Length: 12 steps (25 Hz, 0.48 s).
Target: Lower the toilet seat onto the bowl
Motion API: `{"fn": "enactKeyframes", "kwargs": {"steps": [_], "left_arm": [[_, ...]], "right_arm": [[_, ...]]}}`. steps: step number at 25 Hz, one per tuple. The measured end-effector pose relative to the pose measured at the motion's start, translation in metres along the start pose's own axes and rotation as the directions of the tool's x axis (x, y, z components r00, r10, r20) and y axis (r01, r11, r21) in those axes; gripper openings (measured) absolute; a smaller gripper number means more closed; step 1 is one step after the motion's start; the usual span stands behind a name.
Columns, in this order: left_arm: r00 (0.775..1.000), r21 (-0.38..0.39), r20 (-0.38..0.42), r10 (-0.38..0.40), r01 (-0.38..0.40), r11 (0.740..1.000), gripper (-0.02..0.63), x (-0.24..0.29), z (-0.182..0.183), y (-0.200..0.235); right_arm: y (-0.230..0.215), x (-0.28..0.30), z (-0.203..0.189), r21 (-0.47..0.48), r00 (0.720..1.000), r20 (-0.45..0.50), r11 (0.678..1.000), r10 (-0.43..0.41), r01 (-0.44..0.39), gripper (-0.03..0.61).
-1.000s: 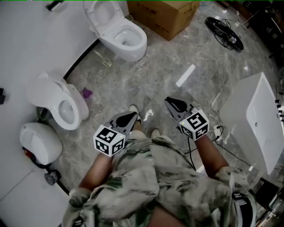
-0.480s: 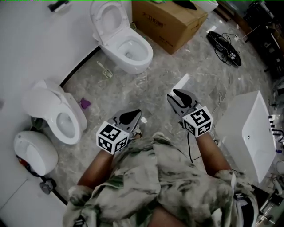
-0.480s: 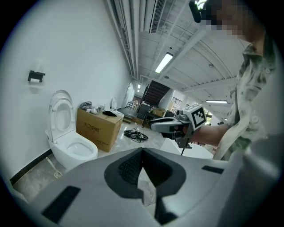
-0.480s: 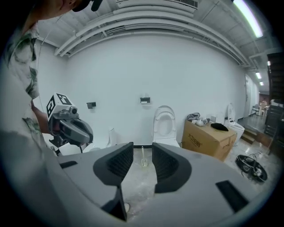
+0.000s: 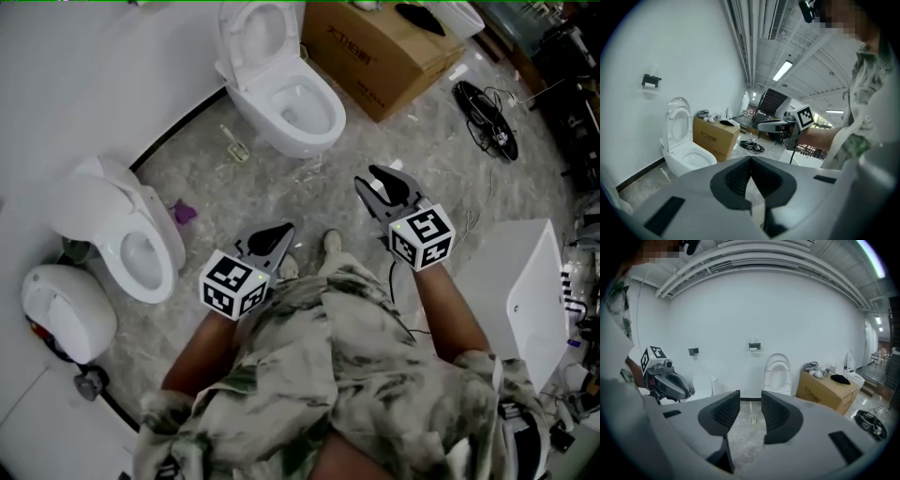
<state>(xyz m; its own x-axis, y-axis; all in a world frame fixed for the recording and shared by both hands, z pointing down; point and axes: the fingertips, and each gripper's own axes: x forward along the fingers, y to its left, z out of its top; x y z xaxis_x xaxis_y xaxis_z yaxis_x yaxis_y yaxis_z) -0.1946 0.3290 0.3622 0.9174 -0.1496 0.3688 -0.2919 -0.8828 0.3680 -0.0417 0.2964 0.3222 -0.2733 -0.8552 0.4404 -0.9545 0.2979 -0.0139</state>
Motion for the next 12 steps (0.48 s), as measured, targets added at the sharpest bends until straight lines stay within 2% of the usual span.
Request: {"fn": "enactKeyframes", "kwargs": {"steps": [7, 12], "left_arm": [[0.997, -0.040, 0.025, 0.079, -0.078, 0.996, 0.023, 0.009, 0.011, 0.044], [0.983, -0.064, 0.055, 0.173, -0.170, 0.983, 0.023, 0.023, 0.041, 0.085]], "right_arm": [[-0.020, 0.056, 0.011, -0.015, 0.998, 0.001, 0.998, 0.060, -0.060, 0.150], [-0.058, 0.108, 0.027, -0.028, 0.993, 0.002, 0.993, 0.116, -0.116, 0.150]]}}
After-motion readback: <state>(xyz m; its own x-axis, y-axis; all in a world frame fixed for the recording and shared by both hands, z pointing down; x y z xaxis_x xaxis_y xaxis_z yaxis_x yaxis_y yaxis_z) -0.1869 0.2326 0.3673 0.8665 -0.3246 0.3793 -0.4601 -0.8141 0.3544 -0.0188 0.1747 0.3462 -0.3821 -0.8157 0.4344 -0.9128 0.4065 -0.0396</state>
